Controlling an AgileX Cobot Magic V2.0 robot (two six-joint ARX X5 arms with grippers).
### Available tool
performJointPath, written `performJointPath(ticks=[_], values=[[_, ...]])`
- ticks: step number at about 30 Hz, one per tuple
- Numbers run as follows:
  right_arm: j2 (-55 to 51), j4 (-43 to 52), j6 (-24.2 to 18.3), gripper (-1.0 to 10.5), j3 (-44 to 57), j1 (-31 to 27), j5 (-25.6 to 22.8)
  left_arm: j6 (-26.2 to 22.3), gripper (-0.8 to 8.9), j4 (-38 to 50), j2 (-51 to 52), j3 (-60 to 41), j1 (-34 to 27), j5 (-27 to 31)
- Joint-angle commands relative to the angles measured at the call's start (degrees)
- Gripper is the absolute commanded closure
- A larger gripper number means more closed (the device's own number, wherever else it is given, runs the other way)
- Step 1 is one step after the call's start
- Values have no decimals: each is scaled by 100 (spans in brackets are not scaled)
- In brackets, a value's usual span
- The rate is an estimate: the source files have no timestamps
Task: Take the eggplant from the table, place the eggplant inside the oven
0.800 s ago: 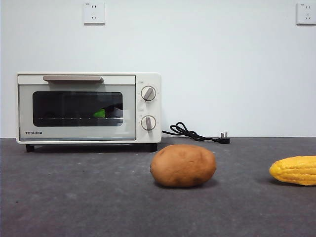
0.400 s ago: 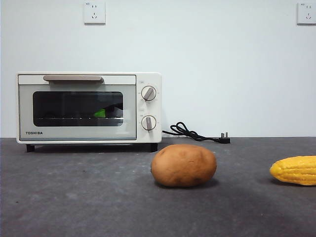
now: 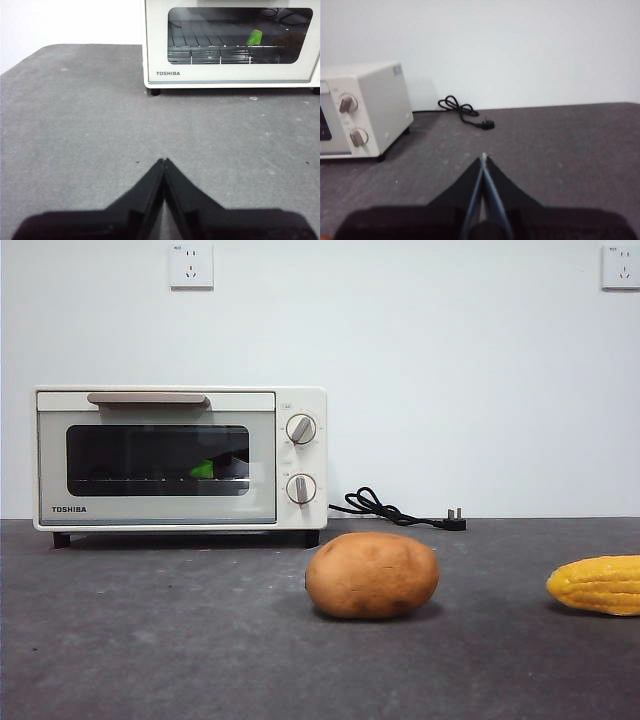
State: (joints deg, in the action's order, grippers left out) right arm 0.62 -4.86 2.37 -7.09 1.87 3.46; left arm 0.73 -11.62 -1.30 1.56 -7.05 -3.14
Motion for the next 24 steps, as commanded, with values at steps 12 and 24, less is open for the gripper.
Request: performJointPath(ticks=[12, 24], values=[[-17, 33, 66, 946, 614, 4, 17, 61, 817, 48, -59, -46, 13, -2], [-17, -549, 39, 946, 625, 4, -2, 61, 818, 48, -59, -46, 13, -2]])
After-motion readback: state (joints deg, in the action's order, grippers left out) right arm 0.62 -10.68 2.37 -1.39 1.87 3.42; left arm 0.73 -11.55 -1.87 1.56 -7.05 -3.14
